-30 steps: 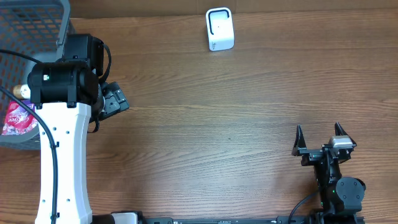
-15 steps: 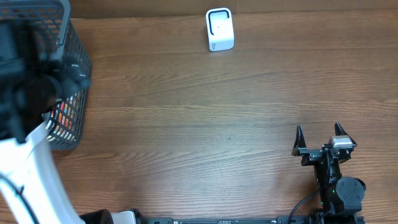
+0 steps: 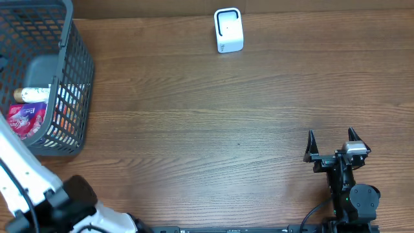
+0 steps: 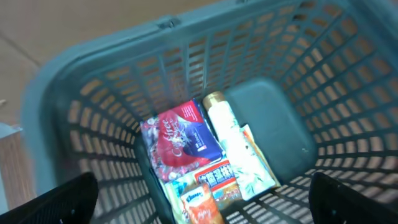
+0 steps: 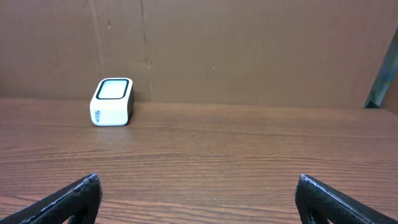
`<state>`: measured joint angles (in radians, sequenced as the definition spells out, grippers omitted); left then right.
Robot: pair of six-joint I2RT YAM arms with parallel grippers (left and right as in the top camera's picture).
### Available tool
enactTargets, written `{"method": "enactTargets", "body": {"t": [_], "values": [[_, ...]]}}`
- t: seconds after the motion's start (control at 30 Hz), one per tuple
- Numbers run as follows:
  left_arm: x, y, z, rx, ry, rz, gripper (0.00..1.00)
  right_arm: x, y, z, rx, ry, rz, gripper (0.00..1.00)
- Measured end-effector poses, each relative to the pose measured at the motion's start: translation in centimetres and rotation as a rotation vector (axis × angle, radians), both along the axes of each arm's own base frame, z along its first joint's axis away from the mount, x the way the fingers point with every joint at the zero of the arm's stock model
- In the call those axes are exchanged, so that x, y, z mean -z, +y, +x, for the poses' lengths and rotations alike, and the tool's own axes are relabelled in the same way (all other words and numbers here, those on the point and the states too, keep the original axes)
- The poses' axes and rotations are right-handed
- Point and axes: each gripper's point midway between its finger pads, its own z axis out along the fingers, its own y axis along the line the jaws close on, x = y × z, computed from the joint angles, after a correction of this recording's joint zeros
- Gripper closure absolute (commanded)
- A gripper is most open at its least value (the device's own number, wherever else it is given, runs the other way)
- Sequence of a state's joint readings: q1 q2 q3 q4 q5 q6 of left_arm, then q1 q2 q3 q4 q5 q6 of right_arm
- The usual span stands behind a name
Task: Scan the item barcode
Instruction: 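Lower the left gripper into the basket and grasp the purple-red pack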
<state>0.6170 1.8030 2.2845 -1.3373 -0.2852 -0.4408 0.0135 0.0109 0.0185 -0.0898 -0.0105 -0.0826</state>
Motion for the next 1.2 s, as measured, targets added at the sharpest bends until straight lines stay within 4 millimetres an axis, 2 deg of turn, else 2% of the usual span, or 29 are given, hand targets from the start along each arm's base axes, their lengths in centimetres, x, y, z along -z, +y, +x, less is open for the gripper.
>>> {"method": "enactTargets", "body": {"t": [0.1,0.27,0.33,0.43,0.57,0.6,0.7,0.87,1.07,1.17,1.2], "values": [[4.2,1.3,1.9,0.035,0.106,-0.042,0.00,0.0,0.0,0.0,0.000,0.001,0.000,0.00],[6.6,2.0,3.3,0.141,0.197,-0.040,0.00,0.0,0.0,0.0,0.000,0.000,0.000,0.00],[8.6,2.0,3.8,0.174,0.250,-0.072,0.05,0.0,0.0,0.0,0.000,0.000,0.000,0.00],[13.1,1.9,3.9,0.229,0.377,-0.152,0.11,0.0,0.0,0.0,0.000,0.000,0.000,0.00],[16.4,1.3,3.0,0.269,0.493,-0.236,0.21,0.0,0.0,0.0,0.000,0.000,0.000,0.00],[16.9,1.1,2.8,0.272,0.512,-0.252,0.21,0.0,0.0,0.0,0.000,0.000,0.000,0.00],[20.7,1.1,1.9,0.268,0.630,-0.324,0.20,0.0,0.0,0.0,0.000,0.001,0.000,0.00],[25.3,1.4,1.4,0.279,0.748,-0.385,0.20,0.0,0.0,0.0,0.000,0.000,0.000,0.00],[25.8,2.1,1.9,0.295,0.752,-0.353,0.20,0.0,0.0,0.0,0.000,0.000,0.000,0.00],[25.7,2.5,2.1,0.294,0.752,-0.332,0.29,0.0,0.0,0.0,0.000,0.000,0.000,0.00],[25.8,2.5,2.1,0.296,0.753,-0.332,0.29,0.0,0.0,0.0,0.000,0.000,0.000,0.00]]}}
